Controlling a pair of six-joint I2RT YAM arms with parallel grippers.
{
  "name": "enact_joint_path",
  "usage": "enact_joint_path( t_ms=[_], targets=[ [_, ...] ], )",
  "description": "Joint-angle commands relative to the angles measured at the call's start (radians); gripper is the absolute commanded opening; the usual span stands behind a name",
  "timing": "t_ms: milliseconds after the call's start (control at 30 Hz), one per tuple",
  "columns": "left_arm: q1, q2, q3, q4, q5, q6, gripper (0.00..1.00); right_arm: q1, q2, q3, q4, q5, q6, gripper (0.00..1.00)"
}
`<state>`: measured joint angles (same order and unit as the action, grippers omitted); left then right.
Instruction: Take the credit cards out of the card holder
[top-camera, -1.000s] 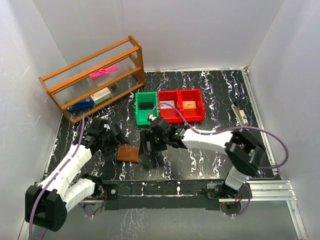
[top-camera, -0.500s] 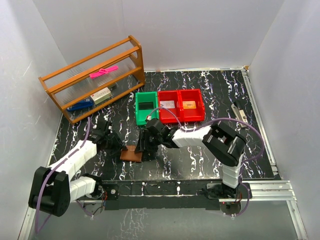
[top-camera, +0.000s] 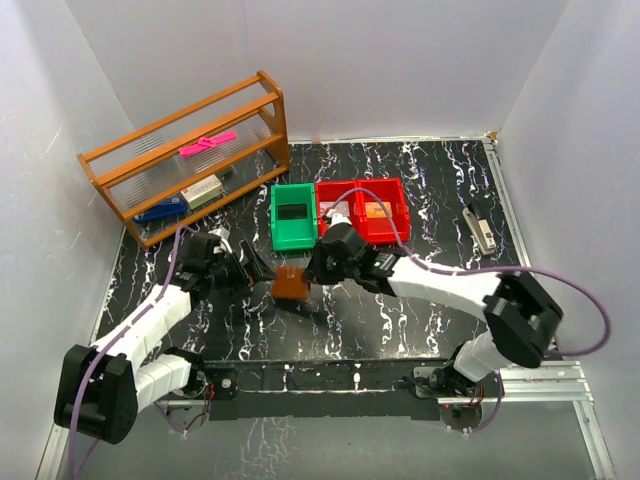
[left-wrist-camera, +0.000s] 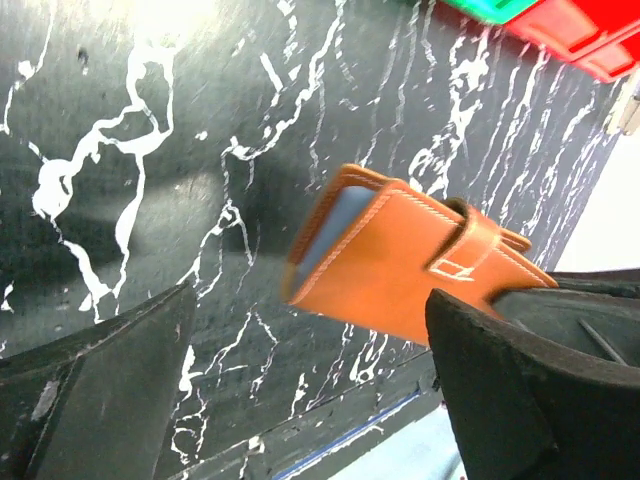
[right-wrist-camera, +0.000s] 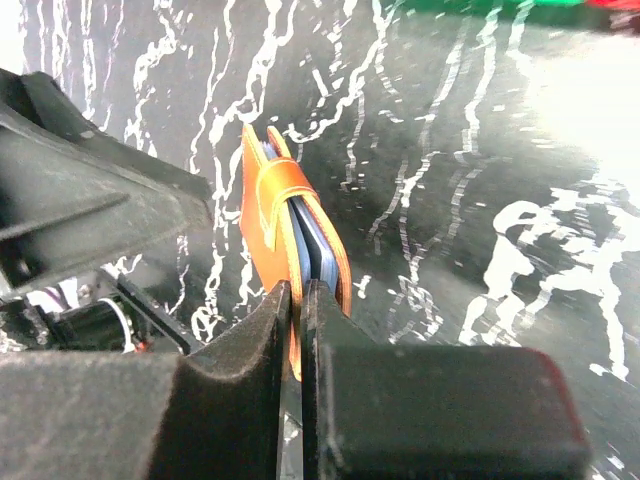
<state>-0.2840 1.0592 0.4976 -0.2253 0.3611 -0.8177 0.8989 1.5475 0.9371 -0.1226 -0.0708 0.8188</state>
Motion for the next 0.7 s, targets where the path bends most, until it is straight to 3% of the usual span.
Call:
enact_joint_path(
  t_ms=[0,133,200,367,500,667],
  targets=[
    [-0.003,-0.01,0.086,-0.014,0.009,0.049,0.99,-0.006,-0.149,-0.018,-0.195,0.279,-0.094,0.01],
    [-0.003,-0.004,0.134,-0.054,-0.039,0.067,0.99,-0.005,-0.265,0.028,-0.493,0.642,-0.094,0.06],
    [-0.003,-0.006,0.139,-0.07,-0.078,0.059,0.99,-0.004,-0.306,0.048,-0.592,0.752,-0.084,0.07],
    [-0.003,-0.034,0.138,-0.083,-0.176,0.033,0.99,0.024,-0.271,0.059,-0.623,0.782,-0.136,0.09],
    [-0.003,-0.065,0.163,-0.146,-0.253,0.03,0.99,0.139,-0.072,0.122,-0.703,0.877,-0.097,0.11],
    [-0.004,-0.15,0.188,-0.264,-0.43,-0.009,0.99,0.302,0.103,0.195,-0.696,0.901,-0.101,0.26]
  ],
)
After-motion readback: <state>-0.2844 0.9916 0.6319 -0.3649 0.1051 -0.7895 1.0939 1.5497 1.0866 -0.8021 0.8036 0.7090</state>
